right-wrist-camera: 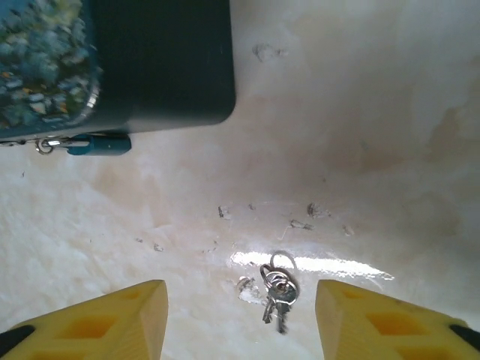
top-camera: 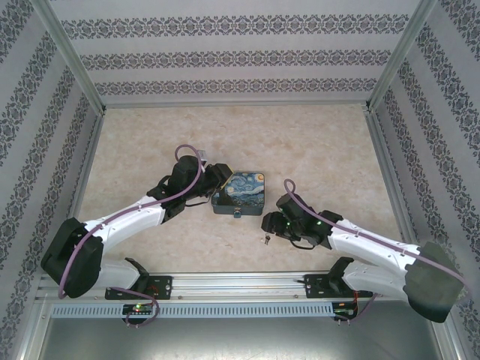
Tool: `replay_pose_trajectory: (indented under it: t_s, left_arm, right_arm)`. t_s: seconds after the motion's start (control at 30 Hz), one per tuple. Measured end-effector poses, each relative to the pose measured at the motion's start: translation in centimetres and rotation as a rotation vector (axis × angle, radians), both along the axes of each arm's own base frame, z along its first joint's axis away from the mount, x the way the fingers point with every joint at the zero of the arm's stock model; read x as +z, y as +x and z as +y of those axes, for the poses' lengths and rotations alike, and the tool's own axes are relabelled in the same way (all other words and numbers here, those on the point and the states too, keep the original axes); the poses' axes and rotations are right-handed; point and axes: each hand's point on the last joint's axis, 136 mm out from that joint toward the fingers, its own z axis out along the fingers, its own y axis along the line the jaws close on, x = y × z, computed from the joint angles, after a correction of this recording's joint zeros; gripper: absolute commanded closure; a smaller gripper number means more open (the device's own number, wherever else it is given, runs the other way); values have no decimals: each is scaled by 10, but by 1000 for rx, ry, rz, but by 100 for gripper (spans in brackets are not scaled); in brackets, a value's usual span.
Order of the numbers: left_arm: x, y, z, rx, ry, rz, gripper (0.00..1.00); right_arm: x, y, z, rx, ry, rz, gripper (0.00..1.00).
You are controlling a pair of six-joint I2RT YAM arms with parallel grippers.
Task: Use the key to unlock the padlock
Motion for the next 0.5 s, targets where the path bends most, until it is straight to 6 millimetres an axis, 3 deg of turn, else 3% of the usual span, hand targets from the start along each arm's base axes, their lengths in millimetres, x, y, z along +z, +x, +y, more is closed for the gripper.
replay_pose_trajectory:
  t_s: [0.13,0.5]
  left_arm:
    - [2,-1,0,0,-3,-4,72]
    - [2,0,3,4,-5,-4,71]
  right_arm:
    - [4,-1,-9,10,-48,-18,46]
    - [-20,-23,-8,131,-203,55,55]
